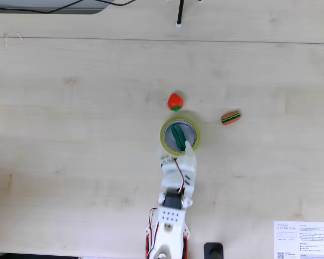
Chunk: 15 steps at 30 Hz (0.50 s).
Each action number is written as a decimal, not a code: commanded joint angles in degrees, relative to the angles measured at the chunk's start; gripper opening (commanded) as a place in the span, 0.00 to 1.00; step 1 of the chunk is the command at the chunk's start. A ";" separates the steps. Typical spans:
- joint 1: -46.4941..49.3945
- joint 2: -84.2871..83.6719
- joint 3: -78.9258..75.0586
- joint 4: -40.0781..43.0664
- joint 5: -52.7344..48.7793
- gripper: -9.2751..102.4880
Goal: Grasp a cucumber and put it in the hole.
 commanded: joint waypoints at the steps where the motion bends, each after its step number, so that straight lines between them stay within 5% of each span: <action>1: 0.18 8.44 4.92 0.62 1.05 0.35; 8: 0.09 34.72 24.61 6.68 9.67 0.34; 15: 0.26 34.54 29.88 12.04 9.76 0.28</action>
